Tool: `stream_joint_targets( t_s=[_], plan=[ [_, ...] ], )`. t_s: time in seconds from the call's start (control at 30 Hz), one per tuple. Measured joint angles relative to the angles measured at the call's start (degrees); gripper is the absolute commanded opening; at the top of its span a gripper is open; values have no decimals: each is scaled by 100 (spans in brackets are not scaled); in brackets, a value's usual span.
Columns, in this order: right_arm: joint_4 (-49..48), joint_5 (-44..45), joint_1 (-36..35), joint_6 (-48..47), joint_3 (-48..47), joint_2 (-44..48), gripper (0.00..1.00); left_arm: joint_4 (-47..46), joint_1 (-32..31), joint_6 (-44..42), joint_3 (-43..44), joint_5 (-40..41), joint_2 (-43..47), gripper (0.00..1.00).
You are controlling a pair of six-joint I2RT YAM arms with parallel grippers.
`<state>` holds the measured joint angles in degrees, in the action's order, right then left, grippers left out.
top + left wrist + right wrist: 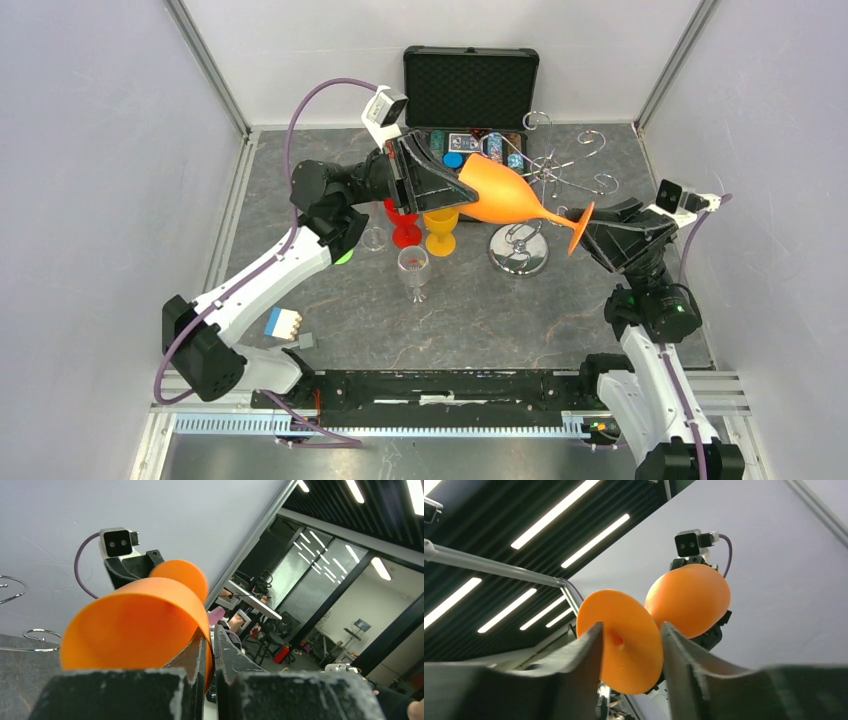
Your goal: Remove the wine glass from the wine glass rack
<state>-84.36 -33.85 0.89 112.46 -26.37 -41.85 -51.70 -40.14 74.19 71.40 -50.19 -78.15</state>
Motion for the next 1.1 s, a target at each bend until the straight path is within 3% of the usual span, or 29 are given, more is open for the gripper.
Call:
stream_joint_targets(
  t_s=[0.13,0.27,0.5,0.77,0.97,1.1],
  plan=[
    [11,-68,0,-219,85,-61,74,791,-66,-660,0,-2,343,2],
    [35,-111,0,-422,85,-28,81,2009,-76,-1685,11,326,911,2],
    [310,-249,-2,-938,68,151,83,4085,-81,-3515,146,1976,2013,2],
    [1032,-437,0,-1565,-83,291,83,6863,-83,-5471,586,4232,2634,2],
    [1871,-568,0,-2389,-503,398,85,8800,-81,-6131,586,5755,3084,2],
    [2264,-671,-2,-2883,-730,472,87,9735,-81,-6319,660,6181,3244,2]
  ],
)
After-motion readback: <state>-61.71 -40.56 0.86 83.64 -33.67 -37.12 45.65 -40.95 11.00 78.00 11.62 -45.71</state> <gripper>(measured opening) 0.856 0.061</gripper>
